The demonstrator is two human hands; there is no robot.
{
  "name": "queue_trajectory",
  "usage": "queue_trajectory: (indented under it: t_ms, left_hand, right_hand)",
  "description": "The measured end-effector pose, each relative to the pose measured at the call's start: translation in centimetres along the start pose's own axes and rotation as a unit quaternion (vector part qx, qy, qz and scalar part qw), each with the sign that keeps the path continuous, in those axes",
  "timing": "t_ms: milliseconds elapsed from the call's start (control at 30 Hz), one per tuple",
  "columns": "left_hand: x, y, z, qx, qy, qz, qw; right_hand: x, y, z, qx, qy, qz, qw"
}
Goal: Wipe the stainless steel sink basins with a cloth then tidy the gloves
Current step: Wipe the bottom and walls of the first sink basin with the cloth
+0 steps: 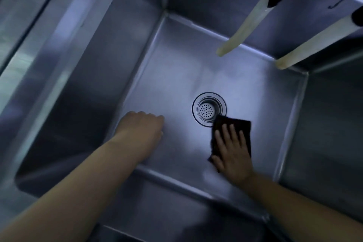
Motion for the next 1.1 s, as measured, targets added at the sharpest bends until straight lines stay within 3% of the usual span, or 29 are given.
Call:
queue_trajectory:
  t_ms: [167,267,433,633,867,1000,1100]
  left_hand:
    - [0.1,2.0,0.1,-0.113,-0.040,-0.059,0.991]
    - [0.4,2.0,0.7,-0.133,-0.062,-0.052,0.988]
    - [1.5,2.1,1.3,-0.118,-0.078,-0.026,0.990]
    - [1.8,2.6,1.4,-0.119,-0.102,-0.005,0.988]
    - [0.5,2.7,1.6,-0.107,-0.124,-0.089,0.983]
    - [-0.8,2.8,1.3,-0.088,-0.167,-0.144,0.972]
    - [-2.5,2.4,0.1,-0.030,-0.221,-0.154,0.963]
  right_hand:
    - [-1.3,6.7,3.5,-0.121,-0.028,0.018,0.992]
    - [-2.6,8.8,8.6,-0.146,-0.049,0.031,0.988]
    - [-3.9,8.0,18.1,-0.068,-0.034,0.018,0.997]
    - [-4.0,1.6,23.3,0.047,-0.005,0.016,0.999]
    - [-2.1,-5.6,18.9,0.128,-0.016,0.039,0.991]
    - [-0.7,-6.2,12.3,0.167,0.001,0.048,0.985]
    - [-0.3,-4.7,7.1,0.171,0.015,0.044,0.984]
Point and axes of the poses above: each hand's wrist, its own z-axis towards the middle knuckle, its own x-axis out of the palm, y = z × x, the point moved 2 cm from there along z, towards the middle knuckle, and after that the axes turned 15 degrees about -z, right-handed, at the moved point
